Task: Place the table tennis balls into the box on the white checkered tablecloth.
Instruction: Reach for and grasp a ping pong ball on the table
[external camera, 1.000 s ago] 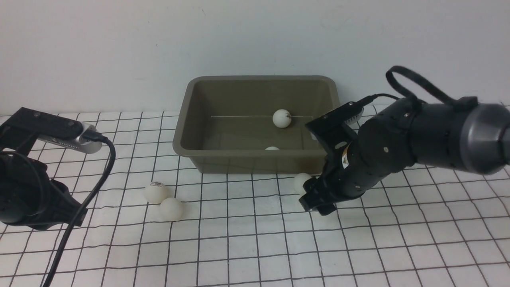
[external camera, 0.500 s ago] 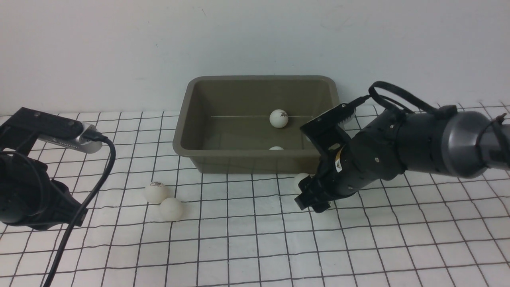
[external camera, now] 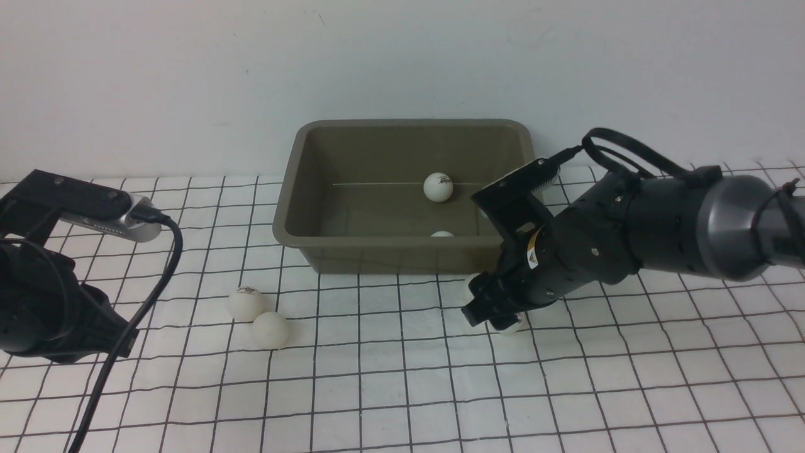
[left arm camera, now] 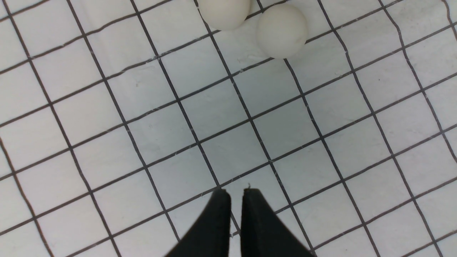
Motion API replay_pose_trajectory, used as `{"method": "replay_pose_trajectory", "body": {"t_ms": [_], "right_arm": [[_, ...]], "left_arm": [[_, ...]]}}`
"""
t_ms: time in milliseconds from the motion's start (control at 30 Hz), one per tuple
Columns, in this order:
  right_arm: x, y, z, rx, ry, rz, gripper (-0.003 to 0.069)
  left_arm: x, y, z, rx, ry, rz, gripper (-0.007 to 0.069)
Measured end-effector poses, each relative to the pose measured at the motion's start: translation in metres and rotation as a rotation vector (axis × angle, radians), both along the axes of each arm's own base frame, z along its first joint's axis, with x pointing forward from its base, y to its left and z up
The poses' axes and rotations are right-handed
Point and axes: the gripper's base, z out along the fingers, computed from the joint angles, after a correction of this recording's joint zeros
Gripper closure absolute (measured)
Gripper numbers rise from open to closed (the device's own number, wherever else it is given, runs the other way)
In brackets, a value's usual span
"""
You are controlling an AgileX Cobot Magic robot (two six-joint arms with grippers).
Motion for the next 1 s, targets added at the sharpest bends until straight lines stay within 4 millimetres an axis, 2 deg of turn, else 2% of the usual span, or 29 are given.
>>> {"method": "replay_pose_trajectory", "body": {"t_ms": [600,900,1000], "right_arm": [[-0.001,-0.001,-0.001,-0.014,0.023,-0.007,0.0195],[0.001,0.001,-0.027,-0.041,0.075,-0.009,0.0195],[0.003,0.002,-0.028,-0.028,0.062,-0.007,0.0195]], "left_arm": [[0.0,0.0,0.0,0.0,0.0,0.0,0.0594],[0.0,0.0,0.0,0.0,0.0,0.0,0.0594],[0.0,0.0,0.0,0.0,0.0,0.0,0.0594]]}}
